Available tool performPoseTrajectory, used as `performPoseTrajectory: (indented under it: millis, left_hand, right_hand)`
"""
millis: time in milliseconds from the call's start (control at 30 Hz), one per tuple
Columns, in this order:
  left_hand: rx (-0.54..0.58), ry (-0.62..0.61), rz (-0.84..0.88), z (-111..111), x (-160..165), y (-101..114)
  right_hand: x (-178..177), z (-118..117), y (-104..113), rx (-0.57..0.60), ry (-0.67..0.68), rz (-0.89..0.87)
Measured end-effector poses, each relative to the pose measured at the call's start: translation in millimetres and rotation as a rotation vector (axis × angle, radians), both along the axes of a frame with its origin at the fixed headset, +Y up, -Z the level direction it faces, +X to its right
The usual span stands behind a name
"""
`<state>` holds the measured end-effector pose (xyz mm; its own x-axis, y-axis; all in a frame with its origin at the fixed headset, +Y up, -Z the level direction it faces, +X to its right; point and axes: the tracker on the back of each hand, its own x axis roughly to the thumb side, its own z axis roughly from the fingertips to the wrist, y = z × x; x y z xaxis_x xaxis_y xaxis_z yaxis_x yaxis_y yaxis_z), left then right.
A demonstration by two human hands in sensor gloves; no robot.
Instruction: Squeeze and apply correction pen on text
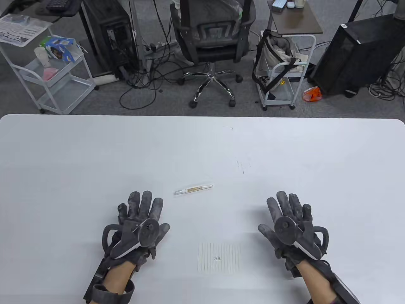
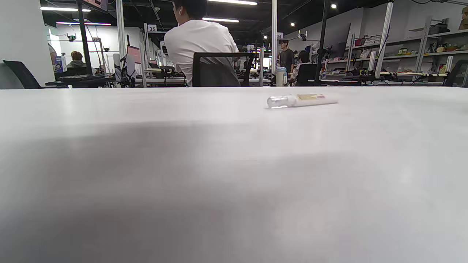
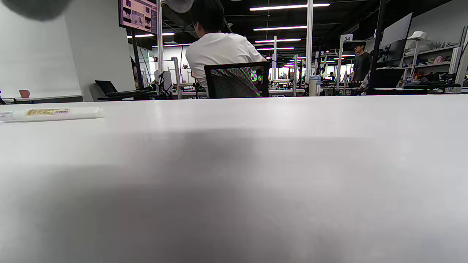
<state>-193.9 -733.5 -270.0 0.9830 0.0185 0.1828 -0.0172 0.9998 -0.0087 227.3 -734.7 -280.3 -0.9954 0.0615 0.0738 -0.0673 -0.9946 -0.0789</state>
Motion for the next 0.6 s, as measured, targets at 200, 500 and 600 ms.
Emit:
performPoseTrajectory:
  millis: [200, 500, 600]
  left_hand:
    - [0.002, -0.001, -0.006, -0.1, 0.0, -0.4]
    - [-0.007, 0.003, -0.005, -0.3, -0.1, -1.2]
    - [-0.005, 0.002, -0.004, -0.3, -0.2, -1.0]
  right_hand:
    - [-0.3, 0.0, -0.1, -0.001, 0.005, 0.000]
    - [-0.4, 0.2, -0.3, -0.001, 0.007, -0.004]
    - [-0.8, 0.2, -0.1, -0.003, 0.010, -0.002]
